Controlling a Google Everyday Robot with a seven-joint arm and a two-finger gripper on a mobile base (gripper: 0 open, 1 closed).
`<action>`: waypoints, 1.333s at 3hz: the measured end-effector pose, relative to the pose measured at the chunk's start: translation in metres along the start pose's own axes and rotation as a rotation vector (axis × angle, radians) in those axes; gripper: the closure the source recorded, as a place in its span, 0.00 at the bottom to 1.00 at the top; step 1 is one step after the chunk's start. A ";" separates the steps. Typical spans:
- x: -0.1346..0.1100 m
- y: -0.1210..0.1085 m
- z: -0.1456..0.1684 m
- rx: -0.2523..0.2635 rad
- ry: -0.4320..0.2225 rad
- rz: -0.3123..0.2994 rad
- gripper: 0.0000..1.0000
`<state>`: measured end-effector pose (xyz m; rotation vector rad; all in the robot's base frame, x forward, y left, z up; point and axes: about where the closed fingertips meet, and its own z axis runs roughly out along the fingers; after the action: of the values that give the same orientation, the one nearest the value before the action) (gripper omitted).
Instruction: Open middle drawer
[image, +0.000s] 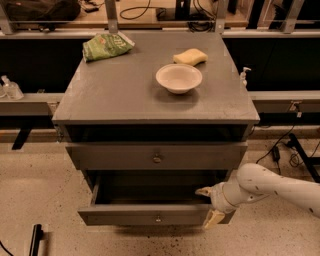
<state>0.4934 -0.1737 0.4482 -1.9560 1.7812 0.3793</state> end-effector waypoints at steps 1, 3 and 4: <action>0.000 0.001 0.001 -0.002 -0.001 0.000 0.00; 0.019 0.015 0.026 -0.100 0.013 0.045 0.00; 0.025 0.022 0.033 -0.139 0.040 0.049 0.18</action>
Offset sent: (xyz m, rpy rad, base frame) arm -0.0044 -0.0038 -0.0294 0.0068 0.1013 -0.0071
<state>0.4784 -0.1799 0.4046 -2.0299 1.8766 0.4959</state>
